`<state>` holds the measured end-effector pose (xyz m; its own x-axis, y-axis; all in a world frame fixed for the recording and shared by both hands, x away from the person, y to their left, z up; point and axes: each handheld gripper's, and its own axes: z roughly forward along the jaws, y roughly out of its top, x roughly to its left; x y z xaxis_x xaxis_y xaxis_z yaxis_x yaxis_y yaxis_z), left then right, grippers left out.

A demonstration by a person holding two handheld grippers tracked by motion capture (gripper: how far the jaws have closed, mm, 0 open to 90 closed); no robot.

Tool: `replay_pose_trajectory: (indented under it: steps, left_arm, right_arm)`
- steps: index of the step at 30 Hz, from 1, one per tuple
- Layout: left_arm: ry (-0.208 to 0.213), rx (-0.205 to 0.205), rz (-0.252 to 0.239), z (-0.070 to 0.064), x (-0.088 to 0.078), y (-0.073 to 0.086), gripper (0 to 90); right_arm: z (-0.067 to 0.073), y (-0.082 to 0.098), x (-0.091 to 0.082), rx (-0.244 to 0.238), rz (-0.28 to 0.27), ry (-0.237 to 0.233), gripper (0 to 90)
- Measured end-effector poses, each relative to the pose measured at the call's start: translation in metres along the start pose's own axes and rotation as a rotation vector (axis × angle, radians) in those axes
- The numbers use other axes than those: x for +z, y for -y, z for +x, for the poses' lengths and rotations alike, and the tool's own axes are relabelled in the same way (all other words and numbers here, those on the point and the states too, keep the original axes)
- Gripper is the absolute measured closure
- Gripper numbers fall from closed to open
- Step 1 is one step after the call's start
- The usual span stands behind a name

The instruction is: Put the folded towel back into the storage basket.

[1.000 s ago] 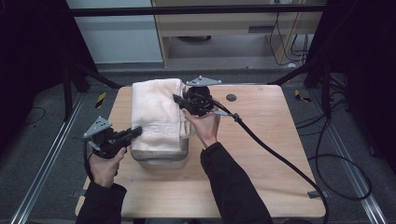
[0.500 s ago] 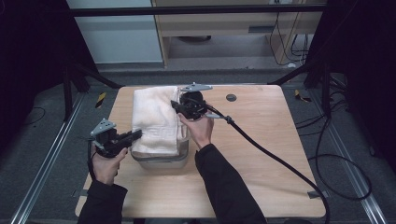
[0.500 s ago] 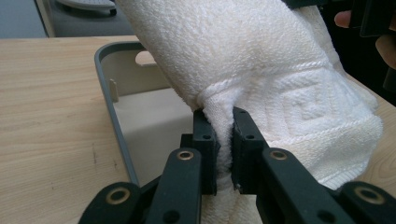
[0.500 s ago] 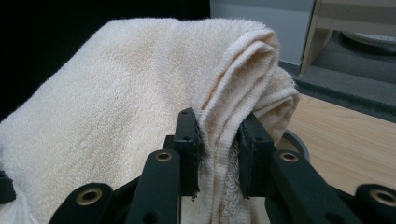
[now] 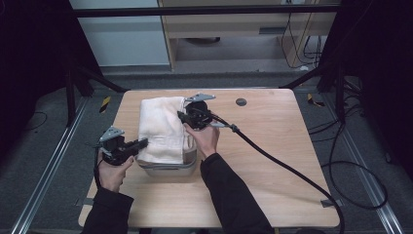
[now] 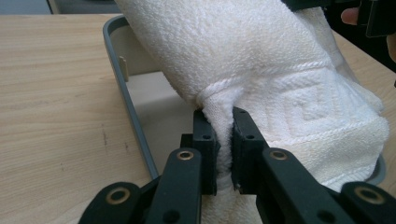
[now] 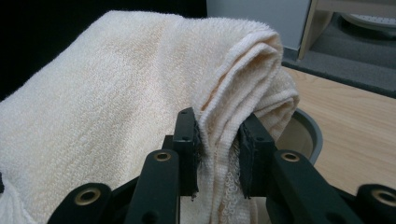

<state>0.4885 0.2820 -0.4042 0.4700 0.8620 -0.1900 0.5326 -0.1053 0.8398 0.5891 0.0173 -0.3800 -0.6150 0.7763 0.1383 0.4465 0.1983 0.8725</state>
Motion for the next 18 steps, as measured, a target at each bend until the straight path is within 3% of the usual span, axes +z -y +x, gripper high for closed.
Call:
replay_pose_trajectory:
  steps: [18]
  left_arm:
    - [-0.037,0.016,0.073,-0.002,0.023,0.014,81.6]
  right_arm:
    - [-0.010,0.028,0.019,0.017,0.050,0.019,70.3]
